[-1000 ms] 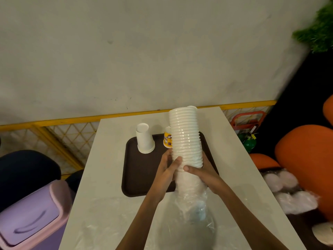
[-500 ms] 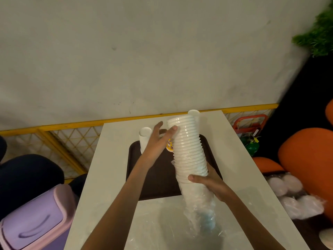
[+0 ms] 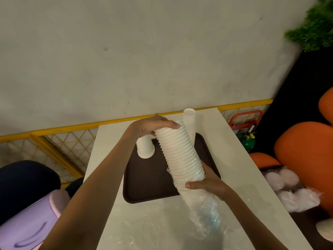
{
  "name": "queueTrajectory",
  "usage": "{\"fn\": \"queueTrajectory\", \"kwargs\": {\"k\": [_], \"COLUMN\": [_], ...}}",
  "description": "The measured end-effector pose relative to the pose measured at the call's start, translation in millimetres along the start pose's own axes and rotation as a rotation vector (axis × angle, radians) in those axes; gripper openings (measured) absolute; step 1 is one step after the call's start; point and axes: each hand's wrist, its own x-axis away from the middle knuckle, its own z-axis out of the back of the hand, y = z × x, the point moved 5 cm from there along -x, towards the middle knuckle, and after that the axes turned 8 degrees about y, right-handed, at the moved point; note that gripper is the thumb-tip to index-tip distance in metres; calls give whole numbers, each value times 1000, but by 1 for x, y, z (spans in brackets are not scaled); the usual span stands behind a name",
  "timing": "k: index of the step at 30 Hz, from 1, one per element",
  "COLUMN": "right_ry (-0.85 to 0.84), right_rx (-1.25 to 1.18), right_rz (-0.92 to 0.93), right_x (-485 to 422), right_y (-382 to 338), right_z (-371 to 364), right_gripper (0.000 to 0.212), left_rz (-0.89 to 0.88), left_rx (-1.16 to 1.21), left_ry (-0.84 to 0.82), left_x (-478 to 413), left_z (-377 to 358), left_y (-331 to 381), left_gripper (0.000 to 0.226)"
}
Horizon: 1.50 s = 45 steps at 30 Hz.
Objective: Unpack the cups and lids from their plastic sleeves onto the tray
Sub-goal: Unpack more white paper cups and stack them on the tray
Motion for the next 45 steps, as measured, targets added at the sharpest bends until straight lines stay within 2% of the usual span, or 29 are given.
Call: {"fn": "queueTrajectory", "kwargs": {"k": [4,7,11,18,21,23,27,33,35,37,40,45], "right_ry": [-4,-4,-12,-11,0,20,49,86,95,108,116,102], "right_rx": [-1,8,7,-35,-62,-64,-51,-152,-193,-234,-278,-294], "right_rz": [-6,-7,-8,16,44,51,63,67,80,80,76,81], "right_x": [1,0,0,-4,-8,-11,-18,-27,-30,-35,-43,-55], "right_y": [0,1,1,-8,-13,-16,-15,-14,-17,-22,-27,-33], "right_z": [-2,-2,-3,-3,1,3,9,13,15,16,17,13], "right_gripper": [76,71,70,68,77,75,70,66,78,87,85,102], "left_rz": [18,7,11,-6,-23,-33,-95,-152,-137,-93,-59,-21], "left_rx": [-67,-116,-152,-136,-90,-44,-49,180,265,405,612,686], "left_ry": [-14,-4,-3,22,95,169,294,496,499,479,392,238], "left_x": [-1,-1,-3,-5,-8,-10,-6,5,7,8,8,2], "left_z": [0,2,3,7,21,34,63,95,90,81,62,35], "left_y": [3,8,10,19,30,39,59,47,26,1,-31,-63], "left_gripper": [83,95,91,73,73,61,63,61,61,73,80,94]}}
